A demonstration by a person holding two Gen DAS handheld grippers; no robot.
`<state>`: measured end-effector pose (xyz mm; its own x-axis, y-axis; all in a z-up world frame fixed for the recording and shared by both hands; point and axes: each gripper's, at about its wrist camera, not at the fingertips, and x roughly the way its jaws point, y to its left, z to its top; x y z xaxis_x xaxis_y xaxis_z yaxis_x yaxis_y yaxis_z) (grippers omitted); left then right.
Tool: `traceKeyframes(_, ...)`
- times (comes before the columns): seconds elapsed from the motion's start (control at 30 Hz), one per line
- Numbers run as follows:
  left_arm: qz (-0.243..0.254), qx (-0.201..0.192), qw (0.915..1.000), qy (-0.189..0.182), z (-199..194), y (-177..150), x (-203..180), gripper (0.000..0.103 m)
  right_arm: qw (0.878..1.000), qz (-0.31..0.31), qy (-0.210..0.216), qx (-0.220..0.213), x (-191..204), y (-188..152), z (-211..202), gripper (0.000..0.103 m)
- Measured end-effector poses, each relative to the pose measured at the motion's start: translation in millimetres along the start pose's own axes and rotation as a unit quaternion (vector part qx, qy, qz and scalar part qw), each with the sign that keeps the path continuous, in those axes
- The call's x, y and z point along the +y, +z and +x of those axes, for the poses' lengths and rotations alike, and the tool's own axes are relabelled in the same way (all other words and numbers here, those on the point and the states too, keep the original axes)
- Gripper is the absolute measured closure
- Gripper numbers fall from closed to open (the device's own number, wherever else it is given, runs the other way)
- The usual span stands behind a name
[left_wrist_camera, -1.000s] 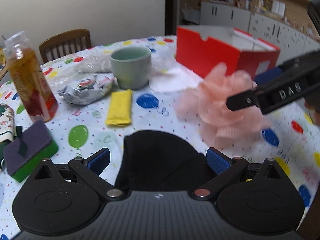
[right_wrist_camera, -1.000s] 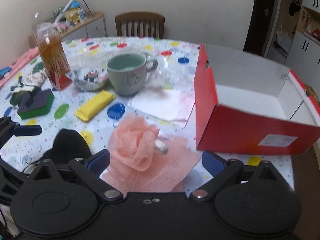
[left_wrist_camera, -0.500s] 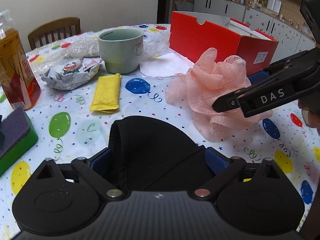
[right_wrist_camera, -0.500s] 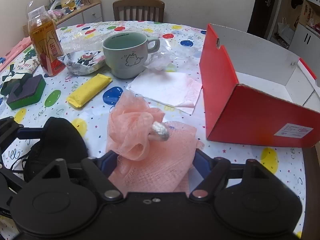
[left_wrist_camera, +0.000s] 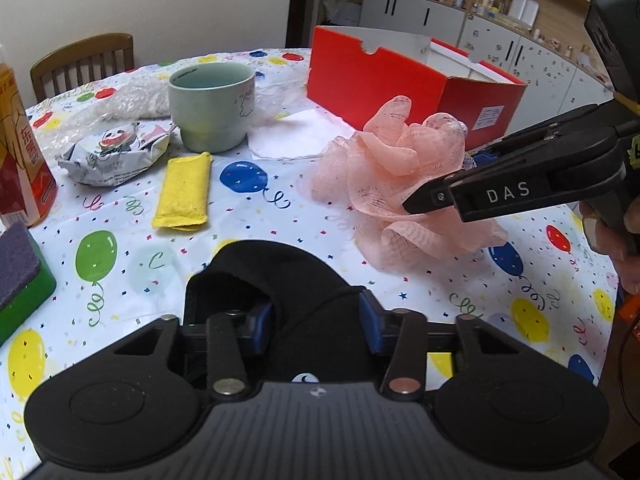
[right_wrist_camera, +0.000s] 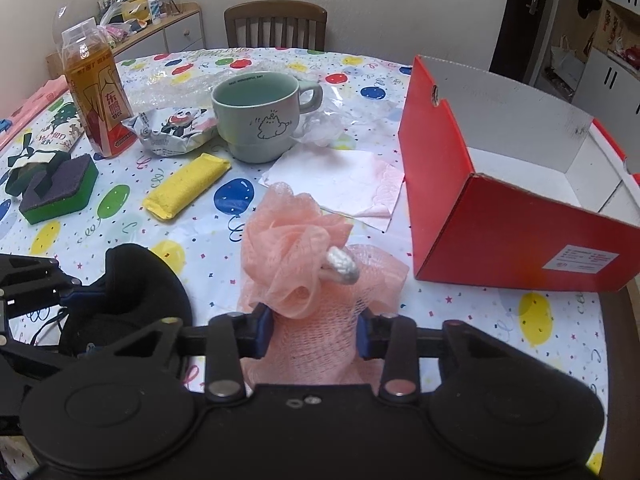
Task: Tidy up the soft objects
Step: 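Grasp the pink bath puff with the right gripper while the left gripper grasps the black cloth, then carry the bath puff and black cloth with both grippers over the red box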
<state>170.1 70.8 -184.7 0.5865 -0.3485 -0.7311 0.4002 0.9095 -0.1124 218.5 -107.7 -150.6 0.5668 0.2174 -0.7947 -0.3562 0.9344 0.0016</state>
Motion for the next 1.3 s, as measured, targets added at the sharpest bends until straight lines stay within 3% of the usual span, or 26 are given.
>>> traceKeyframes(0.17, 0.002, -0.003, 1.0, -0.007, -3.3, 0.5, -0.9, 0.072, 1.0, 0.01, -0.005, -0.008, -1.9, -2.1, -10.6, 0.076)
traceKeyframes(0.5, -0.023, -0.025, 0.9994, -0.011, -25.4, 17.0, 12.1, 0.073, 0.998, 0.037, -0.013, -0.039, -4.5, 4.3, -46.8, 0.078)
traceKeyframes(0.97, -0.019, -0.103, 0.9941, -0.029, -76.9, 89.4, 15.3, 0.073, 0.994, 0.065, -0.023, -0.088, -23.9, 37.7, -112.8, 0.077)
traceKeyframes(1.3, -0.008, -0.137, 0.9901, -0.03, -84.9, 147.4, 0.2, 0.073, 0.99, 0.077, -0.028, -0.115, -68.6, 63.0, -134.9, 0.077)
